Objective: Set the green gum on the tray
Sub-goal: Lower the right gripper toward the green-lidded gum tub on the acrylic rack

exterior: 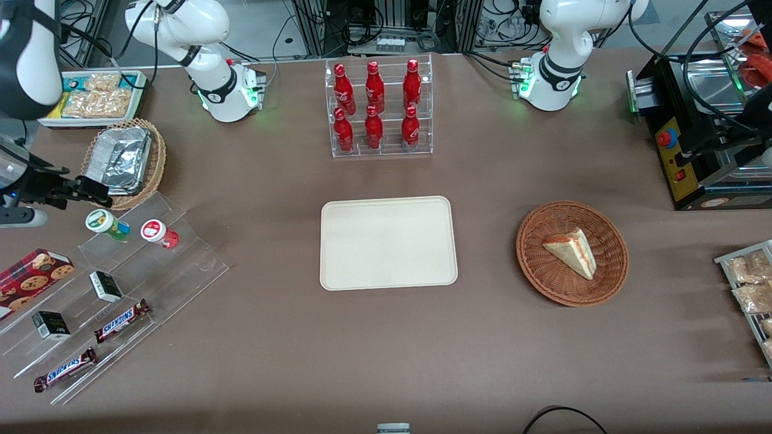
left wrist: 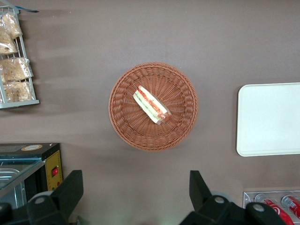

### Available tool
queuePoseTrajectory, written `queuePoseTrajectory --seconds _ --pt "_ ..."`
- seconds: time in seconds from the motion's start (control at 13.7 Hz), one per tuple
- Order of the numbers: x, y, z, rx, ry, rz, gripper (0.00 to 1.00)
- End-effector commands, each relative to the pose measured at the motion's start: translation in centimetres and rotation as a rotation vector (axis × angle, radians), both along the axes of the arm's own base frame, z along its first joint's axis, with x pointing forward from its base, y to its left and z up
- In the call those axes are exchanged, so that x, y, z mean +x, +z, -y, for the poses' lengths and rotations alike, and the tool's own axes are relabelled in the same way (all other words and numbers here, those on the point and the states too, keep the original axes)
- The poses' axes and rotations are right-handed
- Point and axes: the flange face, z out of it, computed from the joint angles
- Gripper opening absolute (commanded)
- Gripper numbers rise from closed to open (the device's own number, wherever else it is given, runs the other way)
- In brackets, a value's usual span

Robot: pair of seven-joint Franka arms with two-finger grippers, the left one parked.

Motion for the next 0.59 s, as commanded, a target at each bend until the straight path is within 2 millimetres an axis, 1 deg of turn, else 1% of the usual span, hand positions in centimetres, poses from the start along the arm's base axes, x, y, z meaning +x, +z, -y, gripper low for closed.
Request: queuePoseTrajectory --seconds 0.0,0.07,0.15,0.22,0.37,0.51 --pt "-3.5 -2.5 2.1 0.002 0.128 0.065 1.0" --pt "-3.8 -3.2 3.4 -0.006 0.209 0.078 1.0" --pt "-4.0 -4.1 4.2 -0.01 0.308 0.077 1.0" --pt "-4.6 -5.1 5.3 -0.014 0.367 0.078 1.0" --pt "-5.0 -6.4 5.9 -0.026 0.484 0.089 1.0" --pt "-5.3 -7.5 6.7 -0.03 0.533 0.09 1.0"
